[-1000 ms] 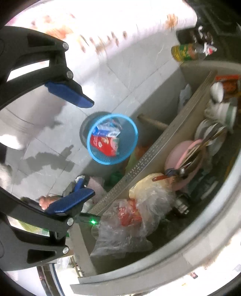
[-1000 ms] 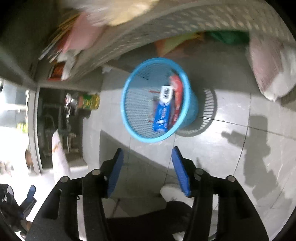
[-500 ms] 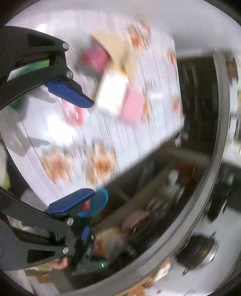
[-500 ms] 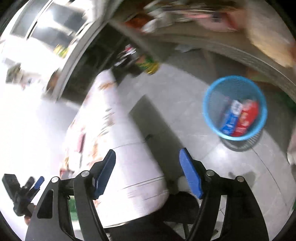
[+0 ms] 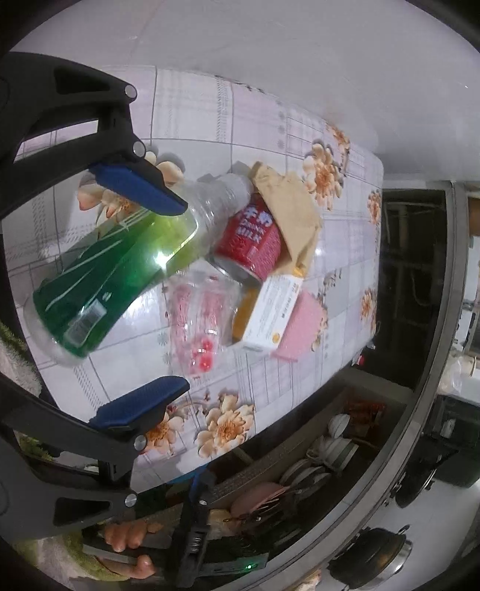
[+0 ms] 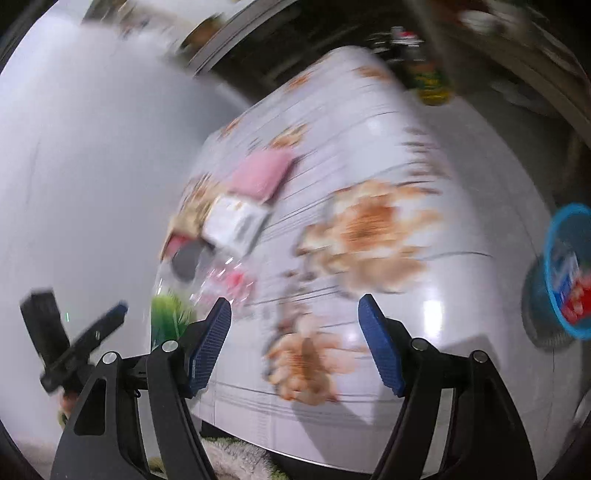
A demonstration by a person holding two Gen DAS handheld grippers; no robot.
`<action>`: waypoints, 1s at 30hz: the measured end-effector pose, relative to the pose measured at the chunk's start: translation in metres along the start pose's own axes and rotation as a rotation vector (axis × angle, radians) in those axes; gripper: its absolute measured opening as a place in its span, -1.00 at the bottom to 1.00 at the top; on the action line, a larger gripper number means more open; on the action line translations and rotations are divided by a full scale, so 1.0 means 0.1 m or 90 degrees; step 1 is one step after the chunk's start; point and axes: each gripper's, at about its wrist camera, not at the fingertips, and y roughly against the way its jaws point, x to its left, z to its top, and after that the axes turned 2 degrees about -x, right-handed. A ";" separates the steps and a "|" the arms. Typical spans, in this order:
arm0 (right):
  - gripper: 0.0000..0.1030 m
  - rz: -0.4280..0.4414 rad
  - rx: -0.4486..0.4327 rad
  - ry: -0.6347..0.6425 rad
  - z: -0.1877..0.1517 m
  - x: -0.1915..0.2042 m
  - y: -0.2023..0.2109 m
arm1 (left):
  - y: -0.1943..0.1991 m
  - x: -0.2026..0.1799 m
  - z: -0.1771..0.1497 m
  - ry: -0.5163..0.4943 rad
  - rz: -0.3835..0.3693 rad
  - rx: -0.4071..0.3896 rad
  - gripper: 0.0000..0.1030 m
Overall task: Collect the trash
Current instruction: 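Return both tools to the table over the remaining trash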
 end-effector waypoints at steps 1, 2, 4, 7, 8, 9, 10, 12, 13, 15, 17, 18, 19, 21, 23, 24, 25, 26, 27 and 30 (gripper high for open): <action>0.35 0.005 0.014 0.014 0.00 0.09 -0.09 | -0.02 0.04 -0.01 0.004 0.001 -0.001 0.64; 0.35 0.011 0.026 0.020 0.00 0.17 -0.18 | -0.04 0.07 -0.01 0.009 0.003 -0.003 0.64; 0.35 0.024 0.042 0.033 0.01 0.26 -0.32 | -0.06 0.13 0.00 0.022 0.004 -0.009 0.64; 0.34 0.043 0.069 0.022 0.05 0.38 -0.56 | -0.07 0.22 0.01 0.042 -0.008 -0.023 0.64; 0.25 0.044 0.078 0.013 0.09 0.40 -0.65 | -0.07 0.25 0.02 0.047 -0.010 -0.029 0.64; 0.17 0.037 0.083 0.009 0.13 0.40 -0.73 | -0.07 0.26 0.02 0.050 -0.012 -0.036 0.63; 0.14 0.027 0.087 0.011 0.16 0.43 -0.80 | -0.06 0.26 0.03 0.051 -0.015 -0.042 0.62; 0.02 0.005 0.088 0.028 0.24 0.50 -0.96 | -0.05 0.25 0.05 0.049 -0.040 -0.056 0.46; -0.03 -0.018 0.093 0.040 0.26 0.54 -1.05 | -0.06 0.23 0.06 0.048 -0.055 -0.058 0.44; -0.41 -0.041 0.108 0.055 0.27 0.57 -1.20 | -0.08 0.19 0.07 0.043 -0.078 -0.056 0.25; -0.75 -0.052 0.120 0.049 0.25 0.56 -1.26 | -0.13 0.12 0.09 0.032 -0.096 -0.047 0.11; -0.79 -0.042 0.122 0.037 0.23 0.54 -1.25 | -0.16 0.08 0.10 0.027 -0.106 -0.042 0.02; -0.87 -0.034 0.119 0.023 0.22 0.50 -1.22 | -0.17 0.05 0.11 0.026 -0.115 -0.039 -0.01; -0.90 -0.031 0.110 -0.001 0.19 0.43 -1.14 | -0.19 -0.02 0.11 0.019 -0.135 -0.035 -0.09; -0.93 -0.034 0.097 -0.035 0.15 0.28 -0.99 | -0.23 -0.12 0.10 0.005 -0.152 -0.025 -0.15; -0.93 -0.039 0.088 -0.052 0.13 0.21 -0.90 | -0.25 -0.17 0.10 0.001 -0.160 -0.019 -0.16; -0.93 -0.044 0.079 -0.066 0.11 0.14 -0.84 | -0.28 -0.23 0.09 -0.003 -0.170 -0.011 -0.16; -0.93 -0.052 0.067 -0.084 0.08 0.06 -0.73 | -0.31 -0.30 0.08 -0.006 -0.183 -0.002 -0.17; -0.93 -0.063 0.050 -0.107 0.03 -0.04 -0.60 | -0.34 -0.39 0.06 -0.010 -0.202 0.009 -0.17; -0.92 -0.083 0.015 -0.152 -0.10 -0.24 -0.30 | -0.45 -0.59 -0.01 -0.011 -0.247 0.047 -0.19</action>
